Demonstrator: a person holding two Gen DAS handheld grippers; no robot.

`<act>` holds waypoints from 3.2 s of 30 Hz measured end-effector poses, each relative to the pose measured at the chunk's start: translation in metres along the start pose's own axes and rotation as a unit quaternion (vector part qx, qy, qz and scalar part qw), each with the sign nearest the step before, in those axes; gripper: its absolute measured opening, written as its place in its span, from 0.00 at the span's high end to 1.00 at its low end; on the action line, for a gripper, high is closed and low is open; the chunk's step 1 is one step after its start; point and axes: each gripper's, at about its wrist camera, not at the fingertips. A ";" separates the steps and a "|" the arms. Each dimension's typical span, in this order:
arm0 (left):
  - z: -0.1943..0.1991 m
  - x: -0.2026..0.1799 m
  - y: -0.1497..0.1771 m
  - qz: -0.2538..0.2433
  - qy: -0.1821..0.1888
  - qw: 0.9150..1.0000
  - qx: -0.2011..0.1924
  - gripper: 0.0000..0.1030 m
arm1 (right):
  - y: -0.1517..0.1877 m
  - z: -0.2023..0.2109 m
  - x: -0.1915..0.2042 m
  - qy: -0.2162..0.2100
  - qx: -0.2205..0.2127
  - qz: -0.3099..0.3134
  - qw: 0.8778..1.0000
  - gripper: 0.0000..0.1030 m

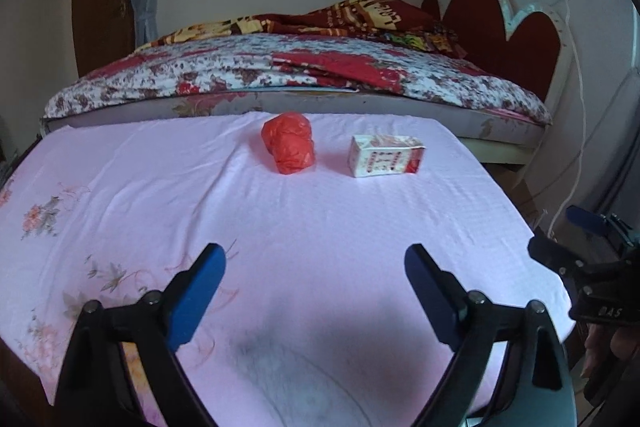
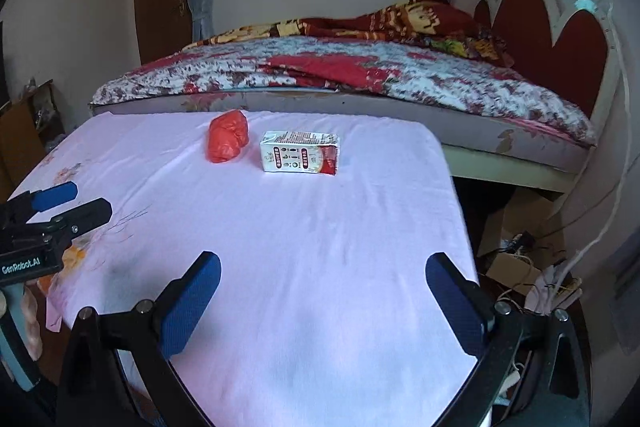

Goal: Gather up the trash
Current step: 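Grasp the white milk carton with the right tool while the left tool grasps the red plastic bag, then carry the milk carton and red bag over the black bin with both tools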

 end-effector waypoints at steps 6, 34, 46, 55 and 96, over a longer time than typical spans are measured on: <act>-0.035 0.012 -0.011 0.012 0.000 1.000 0.009 0.11 | -0.023 -0.073 0.009 -0.006 0.030 0.010 0.999 0.00; -0.155 0.033 -0.076 0.021 -0.012 0.999 0.033 0.11 | -0.130 -0.295 0.007 -0.043 0.094 -0.013 0.995 0.25; -0.201 0.022 -0.090 0.001 -0.030 0.998 0.061 0.20 | -0.127 -0.281 0.002 -0.048 0.091 0.003 0.995 0.63; -0.226 0.031 -0.093 0.001 -0.012 0.996 0.087 0.65 | -0.122 -0.280 0.004 -0.052 0.095 -0.006 0.994 0.69; 0.012 -0.086 -0.002 -0.101 0.076 0.992 0.010 0.71 | -0.018 0.025 -0.011 -0.005 0.019 -0.020 1.000 0.69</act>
Point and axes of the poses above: each gripper's, at about its wrist camera, not at the fingertips, and z roughly against the way its jaws point, x to its left, y to its underside
